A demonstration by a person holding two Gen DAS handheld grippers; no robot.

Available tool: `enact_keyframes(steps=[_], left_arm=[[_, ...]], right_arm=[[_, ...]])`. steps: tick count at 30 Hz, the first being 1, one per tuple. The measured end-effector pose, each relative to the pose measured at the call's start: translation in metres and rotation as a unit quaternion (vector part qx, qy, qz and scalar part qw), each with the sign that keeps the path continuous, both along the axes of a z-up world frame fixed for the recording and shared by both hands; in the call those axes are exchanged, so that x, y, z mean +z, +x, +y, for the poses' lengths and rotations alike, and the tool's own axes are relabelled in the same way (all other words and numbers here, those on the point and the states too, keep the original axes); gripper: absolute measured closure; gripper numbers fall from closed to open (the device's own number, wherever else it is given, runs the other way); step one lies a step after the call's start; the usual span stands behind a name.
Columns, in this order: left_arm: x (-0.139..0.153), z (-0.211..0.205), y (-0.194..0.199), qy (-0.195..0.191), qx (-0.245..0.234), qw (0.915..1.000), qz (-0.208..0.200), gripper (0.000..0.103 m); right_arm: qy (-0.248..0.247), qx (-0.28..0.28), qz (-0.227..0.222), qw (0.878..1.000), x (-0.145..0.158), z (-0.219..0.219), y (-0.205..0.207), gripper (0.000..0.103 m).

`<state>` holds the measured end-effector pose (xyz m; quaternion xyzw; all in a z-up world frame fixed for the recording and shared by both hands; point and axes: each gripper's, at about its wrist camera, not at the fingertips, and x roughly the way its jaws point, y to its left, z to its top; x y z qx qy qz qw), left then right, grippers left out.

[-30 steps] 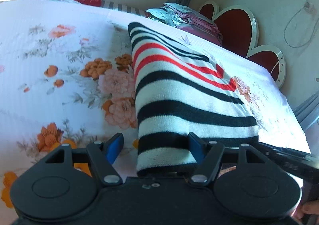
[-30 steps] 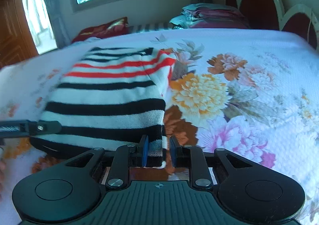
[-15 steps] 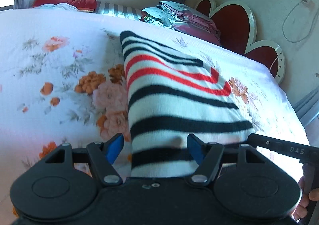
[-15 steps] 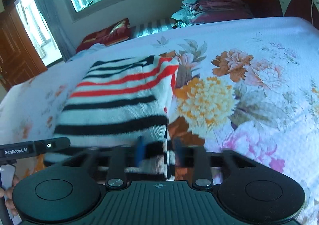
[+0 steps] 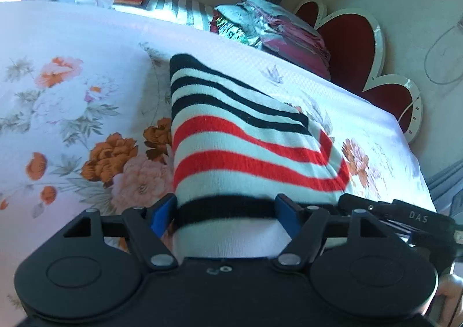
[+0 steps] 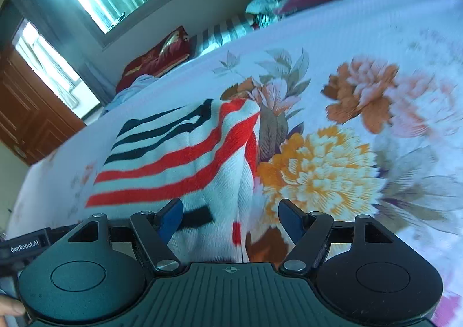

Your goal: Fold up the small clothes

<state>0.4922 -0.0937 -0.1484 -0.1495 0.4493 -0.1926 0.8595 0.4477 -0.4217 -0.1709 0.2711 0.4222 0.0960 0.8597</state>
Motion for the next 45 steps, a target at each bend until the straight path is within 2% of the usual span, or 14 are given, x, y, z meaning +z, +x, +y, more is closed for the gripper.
enact_keyframes(steps=[5,8,10,12,14,15,17,19,26,33,40,45], left_arm=[[-0.016,0.001,0.018,-0.027,-0.006,0.9994,0.020,0.024],[-0.026,0.005,0.022,-0.055,-0.007,0.9979,0.034,0.026],[-0.028,0.005,0.022,-0.057,-0.011,0.9978,0.030,0.027],[-0.027,0.002,0.020,-0.055,-0.010,0.9981,0.027,0.029],[-0.024,0.001,0.017,-0.053,-0.010,0.9984,0.018,0.039],[-0.021,0.001,0.016,-0.053,-0.010,0.9984,0.015,0.041],[-0.015,0.003,0.013,-0.055,-0.013,0.9984,0.006,0.055],[-0.007,0.007,0.012,-0.063,-0.016,0.9979,0.000,0.059],[0.023,0.039,-0.001,-0.074,-0.016,0.9967,-0.027,0.061],[0.052,0.133,-0.020,-0.066,0.006,0.9962,-0.056,0.061],[0.059,0.266,-0.033,-0.060,0.020,0.9954,-0.072,0.061],[0.055,0.346,-0.030,-0.040,0.033,0.9961,-0.072,0.061]], right_arm=[[0.058,0.015,0.000,0.998,-0.021,-0.006,0.017,0.031],[0.060,0.035,-0.006,0.998,-0.023,0.000,0.023,0.032],[0.057,0.045,-0.005,0.997,-0.023,0.005,0.026,0.047],[0.066,0.044,-0.001,0.997,-0.024,0.007,0.025,0.057],[0.064,0.041,-0.005,0.997,-0.022,0.007,0.023,0.063],[0.068,0.036,-0.006,0.997,-0.020,0.007,0.021,0.067],[0.071,0.028,-0.014,0.997,-0.012,0.009,0.017,0.070],[0.072,0.027,-0.026,0.997,-0.001,0.014,0.013,0.072],[0.086,0.034,-0.058,0.994,0.044,0.052,0.002,0.072],[0.104,0.061,-0.077,0.990,0.076,0.146,0.000,0.072],[0.114,0.075,-0.085,0.987,0.086,0.292,-0.004,0.072],[0.122,0.082,-0.084,0.986,0.075,0.395,0.007,0.072]])
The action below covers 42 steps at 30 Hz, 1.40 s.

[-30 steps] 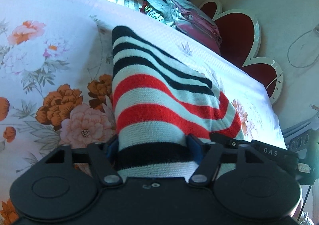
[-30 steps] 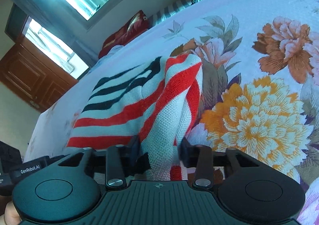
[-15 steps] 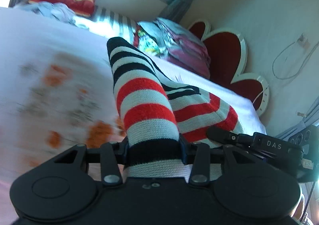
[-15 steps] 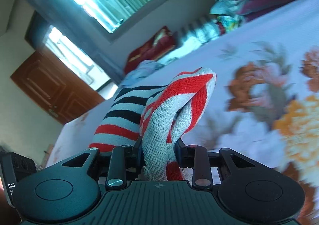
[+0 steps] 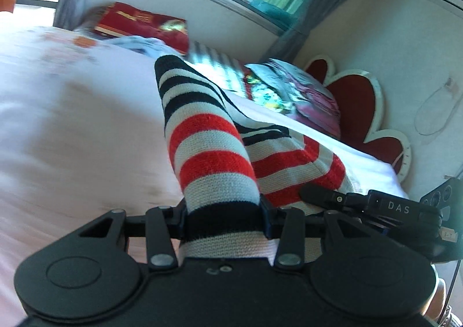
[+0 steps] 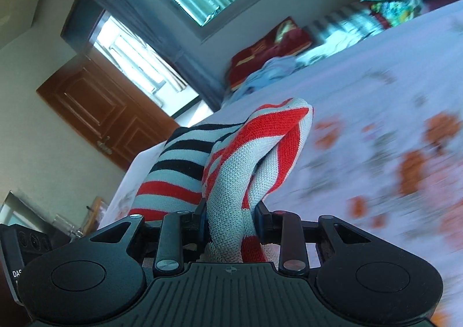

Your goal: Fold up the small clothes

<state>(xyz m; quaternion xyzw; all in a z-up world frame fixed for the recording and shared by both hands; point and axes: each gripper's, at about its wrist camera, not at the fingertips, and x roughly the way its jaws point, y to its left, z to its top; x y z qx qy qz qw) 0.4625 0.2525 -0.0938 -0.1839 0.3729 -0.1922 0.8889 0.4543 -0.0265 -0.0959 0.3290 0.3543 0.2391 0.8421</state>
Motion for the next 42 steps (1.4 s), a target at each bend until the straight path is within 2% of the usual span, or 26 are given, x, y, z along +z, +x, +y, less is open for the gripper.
enact_keyframes(steps=[3,6,12,13,14,16,17,21,25,27,30,35,36,37,39,40,42], left_arm=[[-0.005,0.033,0.005,0.013,0.005,0.9999,-0.001,0.061],[-0.016,0.061,0.012,0.011,0.008,0.9999,-0.001,0.061],[-0.049,0.088,0.019,0.012,0.008,0.9999,0.002,0.059],[-0.055,0.095,0.017,0.009,0.008,0.9999,0.003,0.055],[-0.061,0.097,0.018,0.002,0.010,0.9999,0.006,0.046],[-0.068,0.100,0.022,-0.003,0.018,0.9997,0.013,0.037],[-0.071,0.102,0.023,-0.007,0.019,0.9997,0.014,0.036],[-0.067,0.104,0.027,-0.006,0.020,0.9995,0.022,0.034],[-0.057,0.104,0.026,0.006,0.026,0.9995,0.015,0.036],[-0.049,0.105,0.018,0.016,0.034,0.9993,0.000,0.037],[-0.035,0.109,0.016,0.014,0.052,0.9982,-0.025,0.037],[-0.034,0.100,0.041,0.024,0.057,0.9980,-0.017,0.038],[-0.036,0.100,0.046,0.025,0.065,0.9975,-0.012,0.038],[-0.039,0.101,0.051,0.025,0.075,0.9969,-0.005,0.039],[-0.048,0.102,0.060,0.019,0.089,0.9958,0.014,0.039],[-0.052,0.102,0.063,0.017,0.094,0.9952,0.022,0.035],[-0.059,0.103,0.066,0.015,0.098,0.9946,0.029,0.035]], right_arm=[[0.005,0.002,0.007,1.000,-0.013,0.050,0.013,0.072],[-0.006,0.009,0.009,1.000,-0.025,0.081,0.025,0.072],[-0.030,0.007,0.025,0.999,-0.055,0.097,0.038,0.072],[-0.031,0.004,0.030,0.999,-0.060,0.095,0.038,0.072],[-0.028,0.003,0.038,0.999,-0.066,0.092,0.040,0.072],[-0.032,0.004,0.046,0.998,-0.071,0.089,0.041,0.071],[-0.035,0.005,0.048,0.998,-0.073,0.088,0.041,0.070],[-0.041,-0.010,0.055,0.998,-0.073,0.079,0.042,0.061],[-0.029,-0.022,0.061,0.997,-0.064,0.065,0.036,0.060],[-0.040,-0.026,0.051,0.998,-0.058,0.064,0.034,0.060],[-0.025,-0.044,0.048,0.998,-0.050,0.059,0.038,0.061],[-0.034,-0.040,0.059,0.997,-0.048,0.068,0.063,0.061],[-0.039,-0.042,0.053,0.997,-0.048,0.070,0.066,0.061],[-0.047,-0.044,0.047,0.997,-0.047,0.073,0.069,0.070],[-0.062,-0.043,0.038,0.996,-0.046,0.078,0.074,0.080],[-0.071,-0.043,0.031,0.996,-0.046,0.080,0.076,0.082],[-0.102,-0.042,0.019,0.994,-0.049,0.085,0.080,0.084]])
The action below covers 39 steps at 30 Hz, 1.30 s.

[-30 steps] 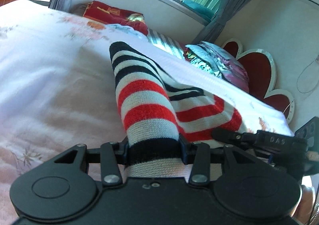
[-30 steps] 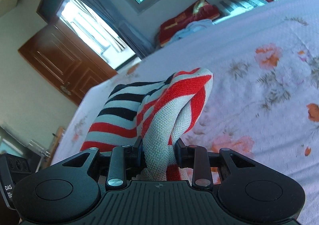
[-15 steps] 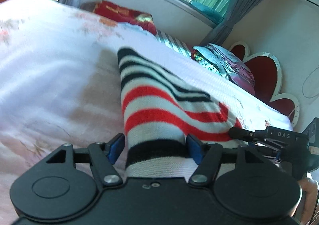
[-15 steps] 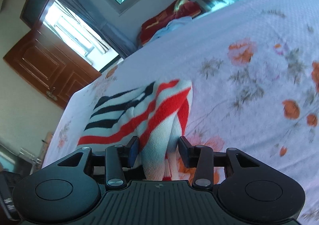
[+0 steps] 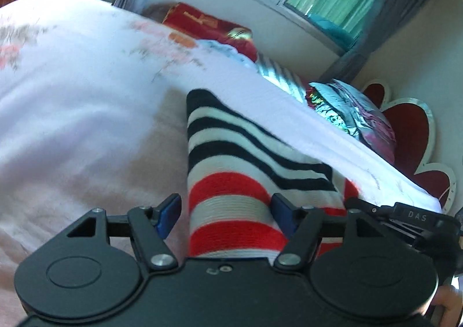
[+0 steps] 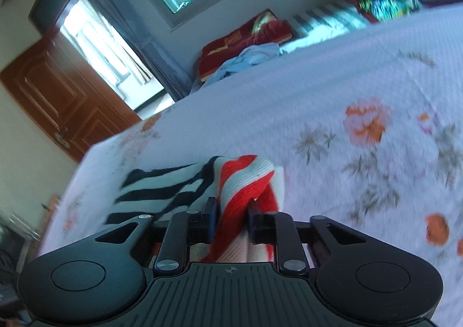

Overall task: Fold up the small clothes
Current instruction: 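Press the bundle flat with the left tool while the right tool tucks the edge under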

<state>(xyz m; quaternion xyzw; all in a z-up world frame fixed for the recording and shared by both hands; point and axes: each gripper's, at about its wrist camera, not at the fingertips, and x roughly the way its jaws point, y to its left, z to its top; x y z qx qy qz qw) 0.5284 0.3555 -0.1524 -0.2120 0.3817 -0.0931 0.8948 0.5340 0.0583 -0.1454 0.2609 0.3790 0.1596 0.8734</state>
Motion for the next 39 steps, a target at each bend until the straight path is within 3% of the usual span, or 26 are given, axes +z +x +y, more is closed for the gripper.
enact_keyframes(steps=[2,7,11,14,18,21,25,31,38,39], left_arm=[[-0.004,0.000,-0.001,0.001,0.001,1.0000,-0.002,0.033],[0.009,-0.001,-0.014,0.017,-0.001,0.9998,-0.013,0.036],[0.020,0.002,-0.039,0.020,-0.011,0.9994,-0.024,0.036],[0.021,0.001,-0.058,0.027,-0.023,0.9992,-0.021,0.036],[0.013,0.002,-0.072,0.023,-0.017,0.9995,-0.014,0.034],[0.008,0.001,-0.071,0.023,-0.018,0.9995,-0.013,0.033],[0.019,-0.003,-0.079,0.037,-0.019,0.9990,-0.018,0.036],[0.025,-0.004,-0.110,0.051,-0.037,0.9979,-0.013,0.036],[0.001,-0.010,-0.125,0.051,-0.040,0.9977,0.021,0.033],[0.001,-0.010,-0.126,0.056,-0.041,0.9974,0.018,0.033]], right_arm=[[-0.035,-0.005,0.013,0.999,-0.012,0.003,0.006,0.085],[-0.027,-0.006,0.016,0.999,-0.009,-0.002,0.000,0.084],[0.008,-0.001,0.008,1.000,0.010,-0.014,-0.031,0.084],[0.007,0.019,0.002,1.000,0.020,-0.013,-0.060,0.082],[0.021,0.022,0.020,0.999,0.015,-0.010,-0.085,0.079],[-0.042,0.015,0.030,0.999,0.001,0.001,-0.089,0.079],[-0.034,0.003,0.032,0.999,0.006,0.001,-0.092,0.079],[-0.039,0.013,0.008,0.999,0.029,0.002,-0.131,0.079],[-0.070,-0.011,0.048,0.996,0.002,0.006,-0.153,0.078],[-0.075,-0.016,0.054,0.996,-0.002,0.007,-0.152,0.070]])
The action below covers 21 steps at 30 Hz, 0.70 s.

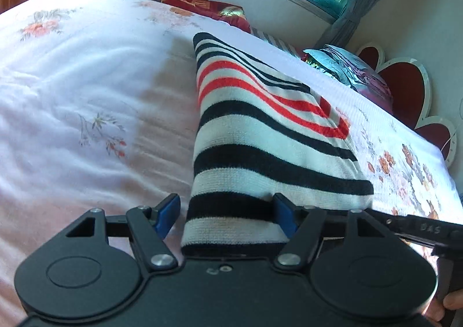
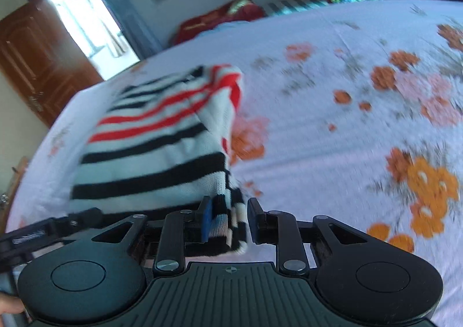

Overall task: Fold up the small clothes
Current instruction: 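Press the bundle flat with the left tool while the right tool tucks the edge under, then open both tools and lift them away from the folded sweater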

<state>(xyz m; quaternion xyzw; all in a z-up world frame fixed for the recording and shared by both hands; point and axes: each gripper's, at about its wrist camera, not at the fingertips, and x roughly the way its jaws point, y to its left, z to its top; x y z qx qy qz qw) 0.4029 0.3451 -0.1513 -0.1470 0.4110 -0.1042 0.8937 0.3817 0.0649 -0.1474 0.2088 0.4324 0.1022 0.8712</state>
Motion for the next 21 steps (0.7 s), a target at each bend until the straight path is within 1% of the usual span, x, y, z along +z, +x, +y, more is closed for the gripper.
enact_keyframes(steps=[1,3,6,10,12,14,16,19,21], left_arm=[[0.001,-0.001,0.000,0.005,-0.002,1.0000,-0.002,0.033],[0.002,-0.002,0.000,0.012,-0.007,0.9999,-0.002,0.033],[0.004,-0.003,0.001,0.026,-0.010,0.9996,-0.001,0.029],[0.007,-0.008,0.006,0.050,-0.006,0.9987,0.011,0.021],[0.010,-0.013,0.007,0.071,-0.001,0.9972,0.023,0.017],[0.013,-0.018,0.007,0.099,0.009,0.9945,0.035,0.012],[0.018,-0.024,0.004,0.119,0.018,0.9923,0.031,0.013],[0.025,-0.033,-0.005,0.150,0.023,0.9880,0.029,0.013],[0.032,-0.036,-0.014,0.156,0.020,0.9872,0.027,0.014]], right_arm=[[-0.009,-0.009,0.005,1.000,-0.003,0.002,0.000,0.061],[-0.021,-0.017,0.012,1.000,-0.009,0.005,0.002,0.053],[-0.021,-0.027,0.017,0.999,-0.013,0.007,0.003,0.052],[-0.050,-0.021,0.009,0.998,-0.013,0.016,0.002,0.050],[-0.053,-0.024,0.011,0.998,-0.012,0.017,0.002,0.049],[-0.065,-0.023,0.011,0.998,-0.012,0.019,0.002,0.045],[-0.073,-0.022,0.013,0.997,-0.012,0.020,0.003,0.040],[-0.082,-0.021,0.014,0.996,-0.006,0.021,0.003,0.039],[-0.086,-0.021,0.009,0.996,0.004,0.020,-0.003,0.039]])
